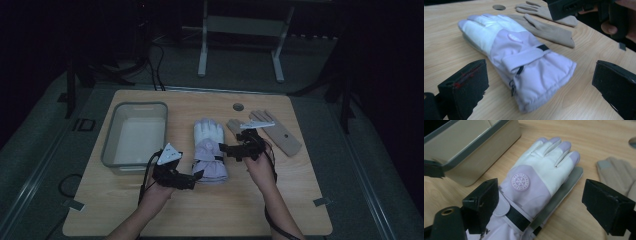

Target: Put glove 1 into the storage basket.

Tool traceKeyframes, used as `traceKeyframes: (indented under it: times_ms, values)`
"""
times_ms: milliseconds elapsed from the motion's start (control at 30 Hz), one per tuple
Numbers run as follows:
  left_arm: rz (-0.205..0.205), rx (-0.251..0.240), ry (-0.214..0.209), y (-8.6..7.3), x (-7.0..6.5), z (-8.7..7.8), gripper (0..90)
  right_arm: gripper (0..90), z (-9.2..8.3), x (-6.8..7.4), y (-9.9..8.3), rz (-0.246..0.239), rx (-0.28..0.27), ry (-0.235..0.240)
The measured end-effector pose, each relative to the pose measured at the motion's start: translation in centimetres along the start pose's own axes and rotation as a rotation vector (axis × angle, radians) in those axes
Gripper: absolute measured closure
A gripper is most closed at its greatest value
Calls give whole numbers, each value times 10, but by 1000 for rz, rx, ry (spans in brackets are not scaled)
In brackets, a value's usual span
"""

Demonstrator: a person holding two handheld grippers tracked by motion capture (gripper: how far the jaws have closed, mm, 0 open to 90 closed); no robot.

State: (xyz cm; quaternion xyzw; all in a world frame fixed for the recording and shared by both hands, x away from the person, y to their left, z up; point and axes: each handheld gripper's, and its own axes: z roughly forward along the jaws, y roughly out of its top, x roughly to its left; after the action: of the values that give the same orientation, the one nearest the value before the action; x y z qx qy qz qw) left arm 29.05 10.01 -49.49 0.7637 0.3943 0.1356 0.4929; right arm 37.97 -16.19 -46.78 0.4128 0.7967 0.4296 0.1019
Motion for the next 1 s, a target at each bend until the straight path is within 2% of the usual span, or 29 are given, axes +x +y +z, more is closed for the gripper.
traceKeyframes:
  times_ms: [133, 267, 367, 433, 500, 633, 767, 1000]
  values:
    - [-13, 47, 15, 6, 1, 12, 7, 109, 8, -2, 3, 29, 23, -4]
    - [-30, 99, 19, 6, 2, 22, 7, 110, 21, -3, 5, 32, 66, -10]
    - [-41, 142, 35, 4, 2, 29, 7, 134, 32, -4, 7, 42, 92, -6]
    - [-53, 167, 53, 0, 3, 34, 53, 143, 38, -4, 7, 40, 112, -19]
    - [-63, 190, 59, -3, 4, 40, 54, 155, 46, -3, 6, 53, 136, -24]
    - [-95, 228, 43, -8, 7, 51, 81, 161, 62, -5, -2, 86, 177, -39]
    - [-114, 245, 22, -12, 9, 59, 118, 122, 72, -12, -13, 151, 197, -13]
    - [-135, 291, 4, -23, 14, 71, 149, 119, 82, -20, -25, 194, 249, 19]
